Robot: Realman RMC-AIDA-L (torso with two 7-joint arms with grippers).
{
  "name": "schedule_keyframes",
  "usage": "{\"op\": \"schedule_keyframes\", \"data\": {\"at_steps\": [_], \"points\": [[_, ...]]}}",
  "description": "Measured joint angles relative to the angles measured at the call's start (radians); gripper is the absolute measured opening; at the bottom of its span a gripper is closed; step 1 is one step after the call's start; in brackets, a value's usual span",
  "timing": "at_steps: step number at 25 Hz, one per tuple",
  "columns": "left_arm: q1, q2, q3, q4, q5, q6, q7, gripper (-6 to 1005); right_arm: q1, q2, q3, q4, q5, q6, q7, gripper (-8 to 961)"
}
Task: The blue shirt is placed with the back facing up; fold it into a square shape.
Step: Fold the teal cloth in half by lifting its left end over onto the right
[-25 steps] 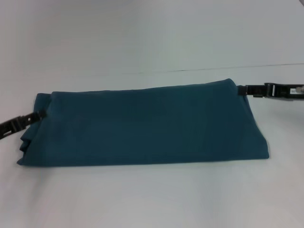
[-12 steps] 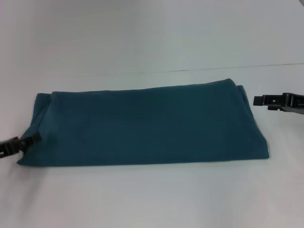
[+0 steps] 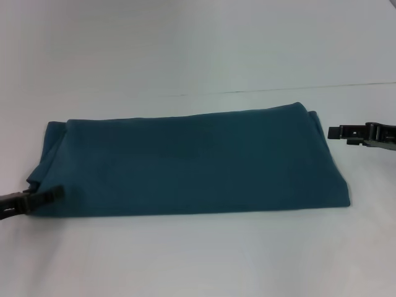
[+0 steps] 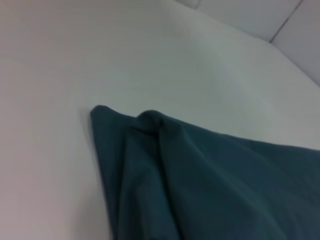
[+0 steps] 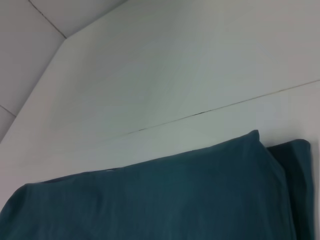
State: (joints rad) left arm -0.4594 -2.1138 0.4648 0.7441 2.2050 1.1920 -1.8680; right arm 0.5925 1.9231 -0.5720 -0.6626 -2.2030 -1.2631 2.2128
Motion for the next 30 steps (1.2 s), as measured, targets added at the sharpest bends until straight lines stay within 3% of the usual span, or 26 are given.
{"op": "schedule_keyframes", "data": {"at_steps": [12,24,30], "points": [[-0.012,0.0,0.038,0.012,0.02,-0.01,-0.006,749,-0.004,0.003,-0.005,0.003,-0.005,0.007,-0.006,712],[-0.013,0.0,0.048,0.021,0.021,0.0,-0.014,252,-0.02,0.003,-0.009,0.029,-0.105,0.0,0.014,711],[-0.013,0.0,0.048,0.023,0.019,0.011,-0.015,135,-0.033,0.004,-0.008,0.04,-0.107,-0.011,0.016,711]]}}
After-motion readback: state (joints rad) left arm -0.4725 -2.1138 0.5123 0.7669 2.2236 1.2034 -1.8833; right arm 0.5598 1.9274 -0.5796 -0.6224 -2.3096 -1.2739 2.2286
